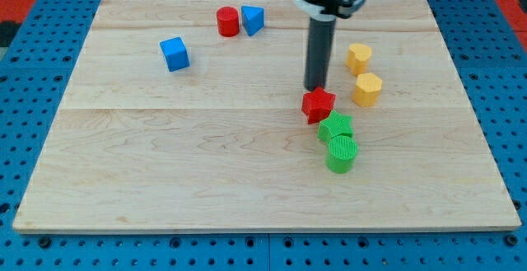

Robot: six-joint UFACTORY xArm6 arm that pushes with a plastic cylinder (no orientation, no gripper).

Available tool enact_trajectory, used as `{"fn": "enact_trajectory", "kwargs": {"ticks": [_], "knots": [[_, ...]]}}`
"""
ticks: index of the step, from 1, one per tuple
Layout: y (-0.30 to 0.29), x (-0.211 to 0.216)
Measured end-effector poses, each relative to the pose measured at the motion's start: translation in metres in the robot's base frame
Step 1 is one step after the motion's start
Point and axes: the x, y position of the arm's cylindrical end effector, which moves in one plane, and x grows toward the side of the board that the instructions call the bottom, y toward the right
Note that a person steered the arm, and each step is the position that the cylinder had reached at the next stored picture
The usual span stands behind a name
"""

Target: Push red circle towards red star

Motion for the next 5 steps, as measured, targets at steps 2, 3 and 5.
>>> {"fn": "enact_trajectory", "kwargs": {"ticks": [2, 3, 5], "knots": [[-0.002, 0.031], [0.001, 0.031], [-0.047, -0.071]]}}
